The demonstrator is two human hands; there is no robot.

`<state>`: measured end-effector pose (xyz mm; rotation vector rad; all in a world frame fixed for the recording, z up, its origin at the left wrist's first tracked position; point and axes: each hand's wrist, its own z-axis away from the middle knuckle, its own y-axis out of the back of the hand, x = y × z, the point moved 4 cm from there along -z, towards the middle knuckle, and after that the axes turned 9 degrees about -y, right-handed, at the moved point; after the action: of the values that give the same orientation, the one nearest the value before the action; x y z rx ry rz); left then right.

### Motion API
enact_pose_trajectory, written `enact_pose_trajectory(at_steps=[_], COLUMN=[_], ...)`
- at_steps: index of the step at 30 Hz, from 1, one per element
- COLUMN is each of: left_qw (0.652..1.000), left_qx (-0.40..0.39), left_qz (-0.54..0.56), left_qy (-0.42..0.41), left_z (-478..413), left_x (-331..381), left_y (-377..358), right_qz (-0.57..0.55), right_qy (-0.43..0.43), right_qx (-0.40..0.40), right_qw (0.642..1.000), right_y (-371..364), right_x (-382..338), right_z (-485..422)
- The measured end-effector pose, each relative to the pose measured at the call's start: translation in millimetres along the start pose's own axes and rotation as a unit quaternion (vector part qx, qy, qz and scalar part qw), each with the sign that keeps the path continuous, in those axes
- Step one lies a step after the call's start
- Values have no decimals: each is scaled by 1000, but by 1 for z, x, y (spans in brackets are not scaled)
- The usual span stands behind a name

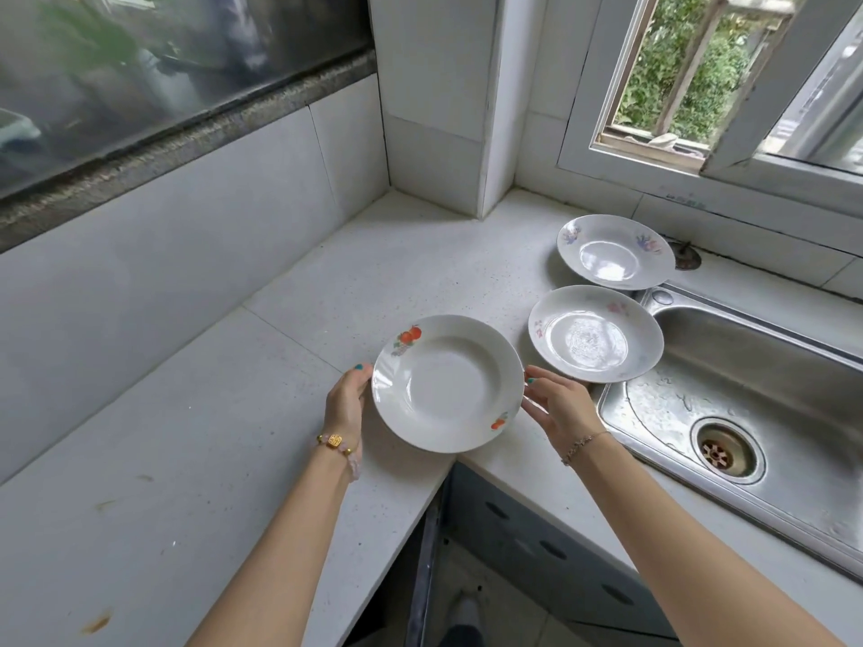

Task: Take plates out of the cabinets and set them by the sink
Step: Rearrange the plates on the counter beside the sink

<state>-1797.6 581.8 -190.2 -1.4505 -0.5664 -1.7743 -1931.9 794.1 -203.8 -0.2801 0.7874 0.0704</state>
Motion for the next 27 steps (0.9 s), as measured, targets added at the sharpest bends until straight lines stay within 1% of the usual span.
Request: enact_pose_trajectory(at_steps=[4, 7, 10, 13, 18, 24, 27], left_qw=[999, 998, 997, 994, 990, 978, 969], left_qx=[6, 2, -23, -64, -114, -206, -247], left_qz=[27, 51, 59, 69, 58, -1, 4], left_qy=[-19, -30, -42, -57, -62, -20, -1], left_z=[5, 7, 7, 7, 3, 12, 25], left_x=[14, 28, 43, 62, 77, 57, 46], left_y=[-3, -7, -13, -27, -57, -109, -140], right_qz=[35, 18, -14, -14, -34, -55, -73], right_qy=[5, 8, 15, 28, 57, 98, 114], right_qx=[-10, -20, -55, -62, -21, 35, 62], right_qw=[999, 1000, 998, 998, 998, 993, 989], right_y=[-7, -12, -14, -9, 22, 82, 113], right_x=[-2, -8, -20, -35, -60, -73, -73], right_z=[0, 2, 9, 17, 32, 61, 80])
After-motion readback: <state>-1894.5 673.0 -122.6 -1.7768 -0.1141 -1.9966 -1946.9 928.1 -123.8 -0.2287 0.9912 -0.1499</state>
